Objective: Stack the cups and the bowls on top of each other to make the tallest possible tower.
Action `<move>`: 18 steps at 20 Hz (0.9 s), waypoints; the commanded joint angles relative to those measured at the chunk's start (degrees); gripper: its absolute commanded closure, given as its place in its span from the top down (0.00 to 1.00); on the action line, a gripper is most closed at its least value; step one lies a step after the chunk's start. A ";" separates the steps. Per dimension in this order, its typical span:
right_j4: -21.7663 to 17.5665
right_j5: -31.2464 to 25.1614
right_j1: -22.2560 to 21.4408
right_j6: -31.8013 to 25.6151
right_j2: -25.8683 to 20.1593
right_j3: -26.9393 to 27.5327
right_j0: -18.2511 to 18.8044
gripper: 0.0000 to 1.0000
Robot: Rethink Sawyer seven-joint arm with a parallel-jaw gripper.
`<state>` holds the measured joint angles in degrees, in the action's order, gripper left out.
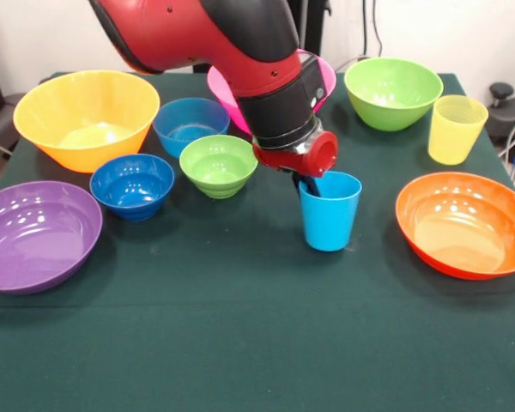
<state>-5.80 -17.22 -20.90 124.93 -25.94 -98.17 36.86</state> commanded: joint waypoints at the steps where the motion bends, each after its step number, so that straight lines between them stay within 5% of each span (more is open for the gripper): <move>1: -1.96 -7.15 5.85 -5.35 -2.07 4.40 1.82 0.00; 7: -1.33 -17.62 6.96 -8.09 -0.92 11.05 1.22 0.00; 18: -1.59 -30.54 9.95 -4.42 1.27 22.00 -2.92 0.00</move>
<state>-5.83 -39.63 -15.95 124.92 -26.70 -85.74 37.79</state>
